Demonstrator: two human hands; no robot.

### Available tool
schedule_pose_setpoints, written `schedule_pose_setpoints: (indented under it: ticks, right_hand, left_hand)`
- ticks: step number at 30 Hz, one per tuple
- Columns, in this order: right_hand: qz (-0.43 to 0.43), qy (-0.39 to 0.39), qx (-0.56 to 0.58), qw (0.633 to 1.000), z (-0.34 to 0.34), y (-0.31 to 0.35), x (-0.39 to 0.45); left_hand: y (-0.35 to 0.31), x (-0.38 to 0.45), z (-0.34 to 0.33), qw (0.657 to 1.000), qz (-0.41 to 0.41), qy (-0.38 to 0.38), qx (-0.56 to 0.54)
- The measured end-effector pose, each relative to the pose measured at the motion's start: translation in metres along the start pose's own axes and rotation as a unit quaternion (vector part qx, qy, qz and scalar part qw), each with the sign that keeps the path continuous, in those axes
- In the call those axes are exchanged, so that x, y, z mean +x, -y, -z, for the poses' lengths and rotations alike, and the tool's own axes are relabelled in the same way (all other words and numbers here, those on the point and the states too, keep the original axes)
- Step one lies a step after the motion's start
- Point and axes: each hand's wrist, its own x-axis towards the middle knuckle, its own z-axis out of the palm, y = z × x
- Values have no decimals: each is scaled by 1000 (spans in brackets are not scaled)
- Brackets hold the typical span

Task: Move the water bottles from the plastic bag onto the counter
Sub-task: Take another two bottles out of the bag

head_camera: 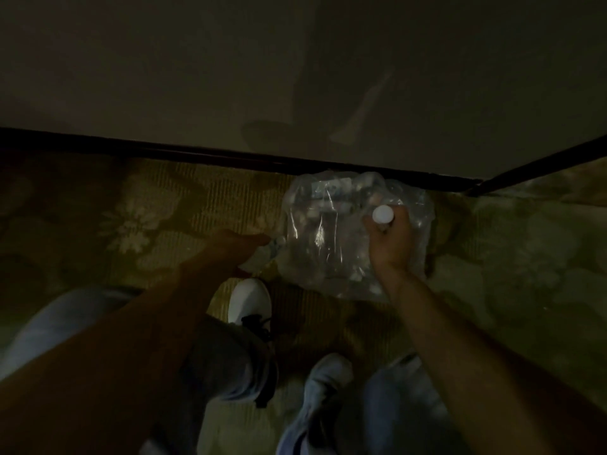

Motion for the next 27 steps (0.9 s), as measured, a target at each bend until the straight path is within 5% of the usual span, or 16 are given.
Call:
schedule_pose_setpoints:
  ticks: [6, 18, 27]
  right_hand:
    - [40, -43, 21, 998, 48, 70, -46]
    - [-46, 62, 124, 989, 153, 244, -150]
    - [-67, 99, 188, 975, 225, 382, -228]
  left_hand:
    - [3, -78, 9, 996, 13, -1, -85]
    - [-21, -282, 61, 986, -13, 113, -124]
    - [-27, -417, 141, 968, -139, 203, -44]
